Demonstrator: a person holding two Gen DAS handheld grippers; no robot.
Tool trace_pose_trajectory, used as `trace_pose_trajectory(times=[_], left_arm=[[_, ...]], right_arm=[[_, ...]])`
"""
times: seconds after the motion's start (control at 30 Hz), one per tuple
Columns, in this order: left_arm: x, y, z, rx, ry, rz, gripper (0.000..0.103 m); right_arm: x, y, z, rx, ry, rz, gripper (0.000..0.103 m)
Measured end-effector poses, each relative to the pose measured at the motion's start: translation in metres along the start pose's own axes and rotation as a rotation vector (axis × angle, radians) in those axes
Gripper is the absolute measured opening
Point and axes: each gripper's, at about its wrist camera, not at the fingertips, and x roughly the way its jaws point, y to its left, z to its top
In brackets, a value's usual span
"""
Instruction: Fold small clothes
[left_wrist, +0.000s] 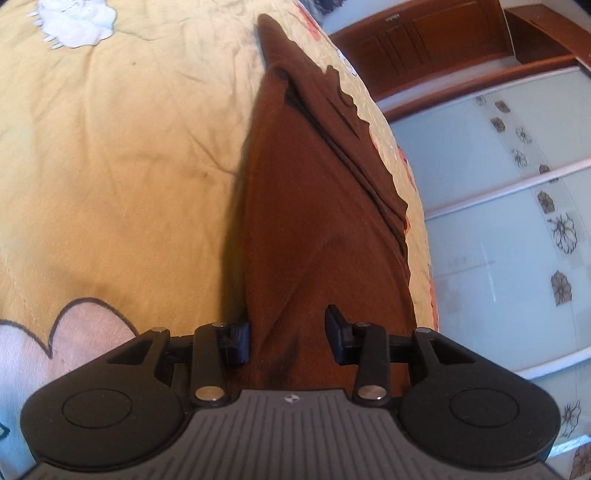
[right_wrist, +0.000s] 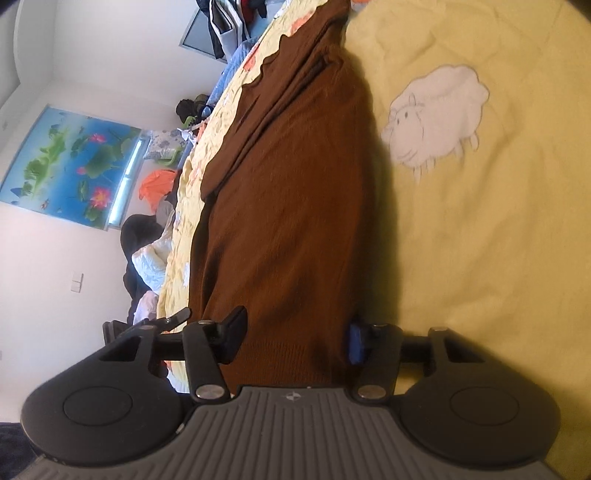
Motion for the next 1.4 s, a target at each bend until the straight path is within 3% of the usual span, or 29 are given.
trace_pose_trajectory(times=[0.03,0.07,0.1,0.23,0.3,0.37,0.43,0.5,0.53,0.57,0.67,0.73,0.77,0.8,0.83,0.87,1.03,1.07,1.1,1.17,1.23,1.27,1.3,1.37,1.4], left_arm=[[0.0,-0.002,0.001,0.007,0.001,0.021,0.03],[0.0,-0.004,0.004,0.021,0.003,0.046,0.016],[-0.002,-0.005,0.006,0.032,0.003,0.062,0.011],[-0.017,-0.007,0.013,0.063,-0.011,0.076,0.011],[-0.017,-0.002,0.012,0.079,-0.002,0.128,0.011],[-0.017,0.011,0.009,0.027,0.016,0.093,0.009],[-0.017,0.017,0.004,-0.028,0.078,0.032,0.015],[-0.022,0.016,-0.007,-0.031,0.083,-0.022,0.05],[-0.025,0.017,-0.012,-0.04,0.073,-0.057,0.061],[-0.026,0.017,-0.017,-0.057,0.068,-0.089,0.077],[-0.021,0.011,-0.033,-0.065,0.066,-0.108,0.079],[-0.018,0.004,-0.039,-0.048,0.045,-0.101,0.078],[-0.017,0.001,-0.04,-0.043,0.038,-0.084,0.067],[-0.013,-0.002,-0.04,-0.037,0.049,-0.051,0.023],[-0.008,-0.004,-0.041,-0.02,0.074,0.0,0.002],[-0.006,-0.006,-0.041,-0.002,0.074,0.041,0.004],[-0.026,-0.015,-0.044,0.117,0.081,0.171,0.004],[-0.028,-0.013,-0.044,0.127,0.084,0.17,0.004],[-0.029,-0.011,-0.042,0.126,0.087,0.167,0.004],[-0.03,-0.013,-0.037,0.141,0.097,0.179,0.004],[-0.036,-0.017,-0.029,0.184,0.113,0.201,0.006],[-0.042,-0.023,-0.025,0.209,0.097,0.213,0.007],[-0.05,-0.031,-0.019,0.245,0.059,0.229,0.008],[-0.059,-0.052,-0.003,0.319,-0.006,0.263,0.01],[-0.059,-0.061,0.006,0.335,-0.03,0.255,0.014]], right_arm=[[0.005,0.001,0.001,-0.017,0.023,-0.031,0.012],[0.006,0.004,0.0,-0.044,0.037,-0.043,0.011],[0.004,0.007,0.001,-0.058,0.041,-0.034,0.011],[-0.034,0.016,0.005,-0.115,-0.016,-0.04,0.011],[-0.044,0.0,0.005,-0.092,-0.015,-0.115,0.01],[-0.04,-0.018,0.002,-0.03,0.004,-0.098,0.009],[-0.037,-0.022,-0.004,0.023,-0.019,-0.053,0.015],[-0.036,-0.018,-0.011,0.014,-0.035,-0.004,0.033],[-0.037,-0.017,-0.014,0.015,-0.04,0.03,0.052],[-0.038,-0.016,-0.017,0.014,-0.04,0.053,0.06],[-0.036,-0.014,-0.019,0.01,-0.041,0.05,0.062],[-0.033,-0.013,-0.015,0.009,-0.034,0.049,0.061],[-0.03,-0.011,-0.012,0.007,-0.032,0.038,0.055],[-0.027,-0.011,-0.011,0.012,-0.026,0.027,0.043],[-0.022,-0.009,-0.009,0.012,-0.011,0.001,0.031],[-0.014,-0.005,-0.009,-0.007,0.008,-0.022,0.013],[-0.034,0.0,-0.018,-0.067,-0.007,-0.049,0.012],[-0.034,-0.006,-0.02,-0.058,0.0,-0.076,0.012],[-0.034,-0.014,-0.023,-0.034,-0.002,-0.07,0.006],[-0.032,-0.021,-0.025,-0.001,-0.02,-0.036,0.006],[-0.033,-0.015,-0.023,-0.013,-0.027,-0.045,0.014],[-0.035,-0.01,-0.02,-0.03,-0.035,-0.059,0.026],[-0.041,-0.002,-0.015,-0.052,-0.068,-0.082,0.046],[-0.051,0.016,0.0,-0.108,-0.181,-0.123,0.061],[-0.053,0.027,0.01,-0.149,-0.233,-0.155,0.061]])
